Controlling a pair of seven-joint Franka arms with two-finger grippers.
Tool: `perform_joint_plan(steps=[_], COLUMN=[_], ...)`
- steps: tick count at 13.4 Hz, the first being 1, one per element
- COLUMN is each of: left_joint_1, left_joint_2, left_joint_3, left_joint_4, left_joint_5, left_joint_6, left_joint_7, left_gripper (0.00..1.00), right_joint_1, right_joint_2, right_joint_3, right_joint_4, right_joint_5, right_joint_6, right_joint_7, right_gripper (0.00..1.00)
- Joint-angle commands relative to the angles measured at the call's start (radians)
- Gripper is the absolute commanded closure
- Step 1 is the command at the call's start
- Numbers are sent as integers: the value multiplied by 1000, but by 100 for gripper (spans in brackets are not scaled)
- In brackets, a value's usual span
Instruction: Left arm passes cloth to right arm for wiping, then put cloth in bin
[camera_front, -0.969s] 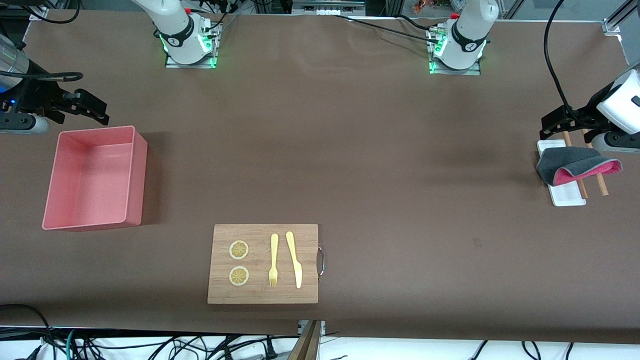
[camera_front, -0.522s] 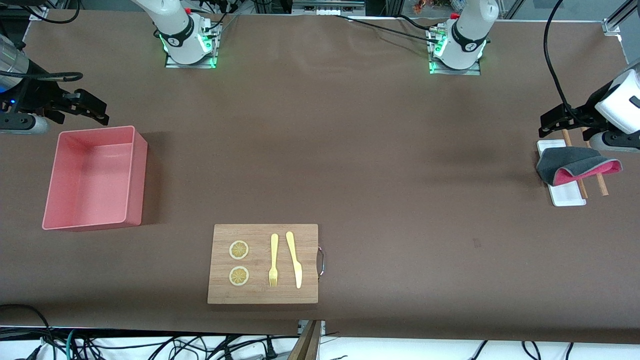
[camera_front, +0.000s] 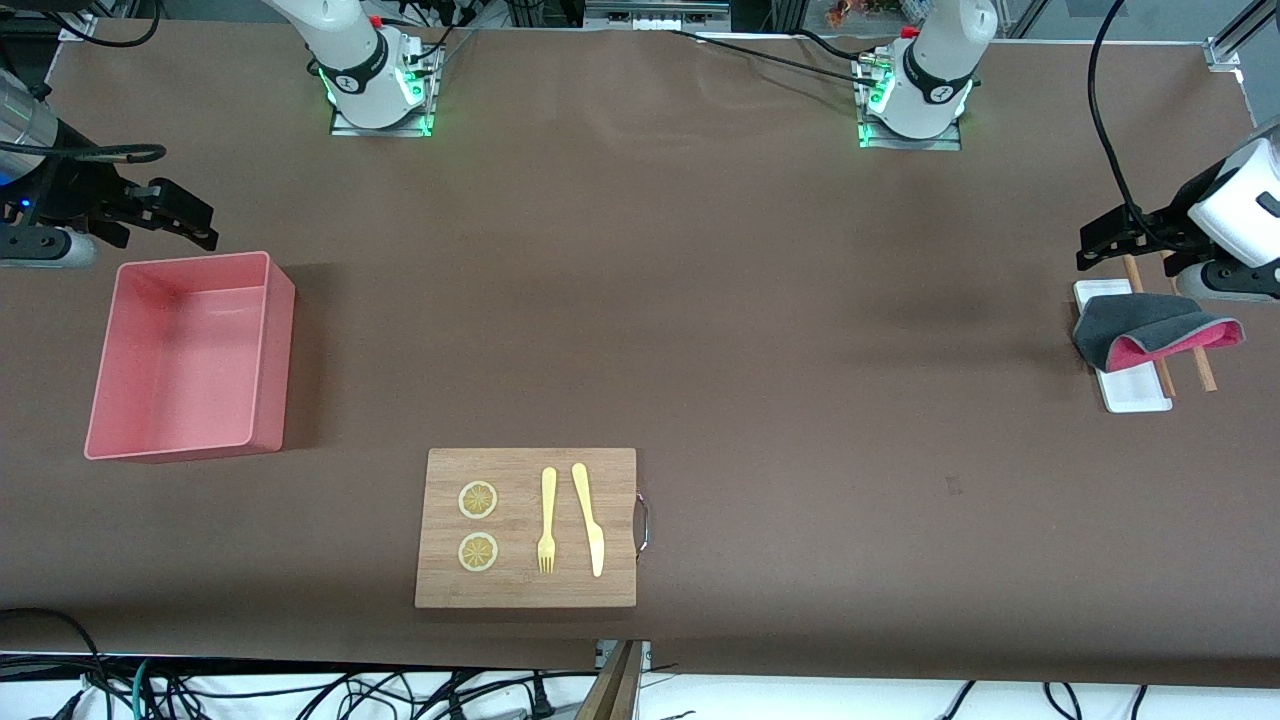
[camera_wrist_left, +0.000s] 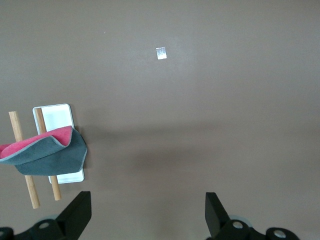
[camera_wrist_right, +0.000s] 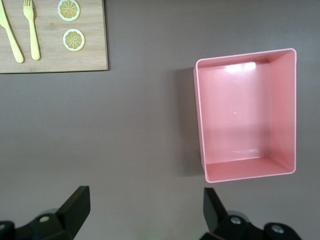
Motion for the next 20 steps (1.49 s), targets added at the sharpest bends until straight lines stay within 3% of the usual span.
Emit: perform_joint_plan(steps=[1, 15, 17, 20], left_joint_1=[-2, 29, 41, 113], left_joint_2=[-14, 12, 29, 86], left_joint_3=[0, 6, 8, 8], left_joint_4=[-6, -12, -20, -20], left_joint_5=[25, 58, 124, 132], left_joint_6=[-11, -28, -29, -20], left_joint_7=[18, 64, 188, 467], left_gripper=[0, 0, 0, 0], right_joint_1=[-1, -1, -2, -2], right_joint_2=[3, 3, 3, 2], right_joint_3=[2, 2, 0, 2], right_joint_4=[15, 15, 15, 15], right_joint_5=[-1, 0, -1, -1], right_joint_6=[-1, -3, -3, -7], right_joint_7=[-10, -13, -13, -9], right_gripper=[0, 0, 0, 0])
